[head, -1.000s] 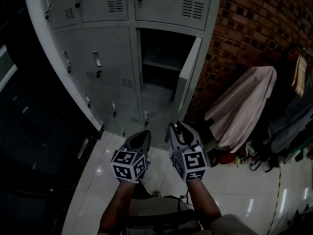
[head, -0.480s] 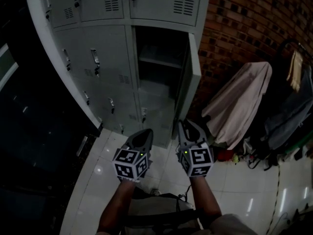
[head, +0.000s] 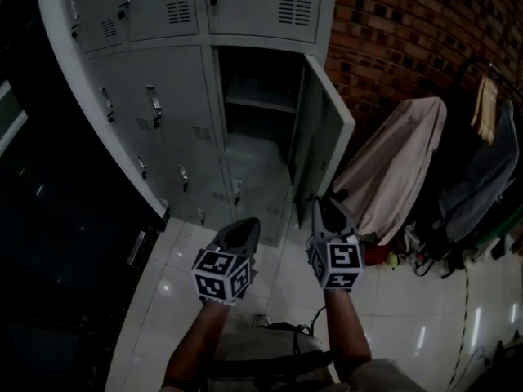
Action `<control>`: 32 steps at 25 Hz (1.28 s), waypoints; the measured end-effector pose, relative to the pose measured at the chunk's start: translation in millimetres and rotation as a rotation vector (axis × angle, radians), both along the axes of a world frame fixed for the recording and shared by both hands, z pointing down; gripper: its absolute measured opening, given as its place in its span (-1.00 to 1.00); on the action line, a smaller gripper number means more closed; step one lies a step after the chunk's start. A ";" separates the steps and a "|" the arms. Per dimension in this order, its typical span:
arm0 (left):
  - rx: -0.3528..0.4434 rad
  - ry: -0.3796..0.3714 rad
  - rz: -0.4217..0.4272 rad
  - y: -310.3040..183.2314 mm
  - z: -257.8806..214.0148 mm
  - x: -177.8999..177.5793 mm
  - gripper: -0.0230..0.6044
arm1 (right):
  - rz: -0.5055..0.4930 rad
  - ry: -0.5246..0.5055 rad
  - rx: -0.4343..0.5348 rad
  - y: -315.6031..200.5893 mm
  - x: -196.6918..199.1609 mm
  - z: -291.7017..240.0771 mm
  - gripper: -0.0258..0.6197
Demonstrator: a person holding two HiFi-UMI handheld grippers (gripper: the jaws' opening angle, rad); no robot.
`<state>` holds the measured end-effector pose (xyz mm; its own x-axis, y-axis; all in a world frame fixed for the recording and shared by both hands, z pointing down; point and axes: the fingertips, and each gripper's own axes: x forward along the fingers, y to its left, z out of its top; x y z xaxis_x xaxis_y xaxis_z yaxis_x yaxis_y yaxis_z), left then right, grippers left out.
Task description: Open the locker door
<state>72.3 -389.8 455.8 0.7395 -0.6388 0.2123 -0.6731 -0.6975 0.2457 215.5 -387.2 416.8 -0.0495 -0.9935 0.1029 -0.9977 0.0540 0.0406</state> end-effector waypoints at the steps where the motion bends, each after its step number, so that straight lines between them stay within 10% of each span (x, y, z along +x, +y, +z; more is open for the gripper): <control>1: -0.002 -0.001 -0.002 1.0 -0.1 -1.7 -0.93 | 0.011 -0.002 0.005 0.2 3.5 -1.3 -0.71; 32: -0.021 0.007 -0.009 31.2 2.0 -51.9 -0.93 | 0.087 0.023 0.052 44.2 -11.8 -29.0 -0.65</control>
<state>20.4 -358.6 457.7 0.7352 -0.6411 0.2201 -0.6776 -0.6860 0.2650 203.7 -343.0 387.8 0.0390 -0.9979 0.0510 -0.9973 -0.0357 0.0644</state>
